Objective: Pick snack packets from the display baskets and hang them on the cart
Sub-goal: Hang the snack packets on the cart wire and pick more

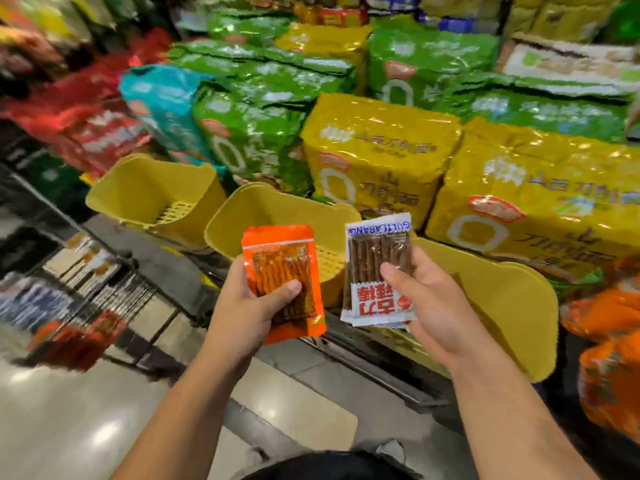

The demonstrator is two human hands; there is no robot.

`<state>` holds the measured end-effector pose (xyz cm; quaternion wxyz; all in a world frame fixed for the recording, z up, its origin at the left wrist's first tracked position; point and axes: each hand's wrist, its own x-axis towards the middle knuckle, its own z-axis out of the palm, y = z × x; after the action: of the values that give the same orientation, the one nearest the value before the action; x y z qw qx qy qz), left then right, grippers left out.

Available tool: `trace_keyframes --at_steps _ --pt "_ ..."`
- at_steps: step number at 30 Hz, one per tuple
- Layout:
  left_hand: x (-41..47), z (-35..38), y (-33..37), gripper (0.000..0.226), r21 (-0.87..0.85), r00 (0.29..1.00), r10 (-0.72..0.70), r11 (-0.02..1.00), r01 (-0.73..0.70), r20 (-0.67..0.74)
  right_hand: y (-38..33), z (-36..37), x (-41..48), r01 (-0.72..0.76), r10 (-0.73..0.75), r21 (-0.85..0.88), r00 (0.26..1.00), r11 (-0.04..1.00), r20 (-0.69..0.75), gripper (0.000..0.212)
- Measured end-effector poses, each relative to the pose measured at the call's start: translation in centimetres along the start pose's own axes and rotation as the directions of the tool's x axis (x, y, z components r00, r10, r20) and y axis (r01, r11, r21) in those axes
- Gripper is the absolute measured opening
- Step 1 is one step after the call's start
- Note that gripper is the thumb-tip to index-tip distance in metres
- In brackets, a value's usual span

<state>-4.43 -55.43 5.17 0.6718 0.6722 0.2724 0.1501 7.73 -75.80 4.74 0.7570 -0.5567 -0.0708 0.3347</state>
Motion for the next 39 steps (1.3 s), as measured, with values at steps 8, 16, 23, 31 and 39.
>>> trace_keyframes --at_steps 8,16,23,31,39 --pt "-4.1 -13.8 -2.1 0.048 -0.089 0.989 0.002 0.996 -0.016 -0.149 4.9 13.6 1.0 0.011 -0.010 -0.075 1.000 0.997 0.018 0.023" --pt "-9.8 -32.6 -5.0 0.054 -0.170 0.944 -0.049 0.985 -0.007 -0.326 13.4 32.7 -0.5 -0.103 0.130 -0.176 0.980 0.979 0.153 0.017" --pt "-13.2 -43.5 -6.5 0.046 -0.216 0.888 -0.123 0.976 0.028 -0.442 17.8 44.1 -0.8 -0.116 0.174 -0.254 0.960 0.960 0.221 0.020" --pt "-12.7 -50.7 -8.8 0.036 -0.340 0.773 -0.229 0.940 0.018 -0.591 21.8 50.8 3.2 -0.223 0.304 -0.294 0.915 0.930 0.267 0.015" --pt "-8.1 -58.2 -9.0 0.033 -0.334 0.637 -0.261 0.942 0.006 -0.726 24.4 59.4 12.3 -0.311 0.421 -0.327 0.834 0.892 0.357 0.021"
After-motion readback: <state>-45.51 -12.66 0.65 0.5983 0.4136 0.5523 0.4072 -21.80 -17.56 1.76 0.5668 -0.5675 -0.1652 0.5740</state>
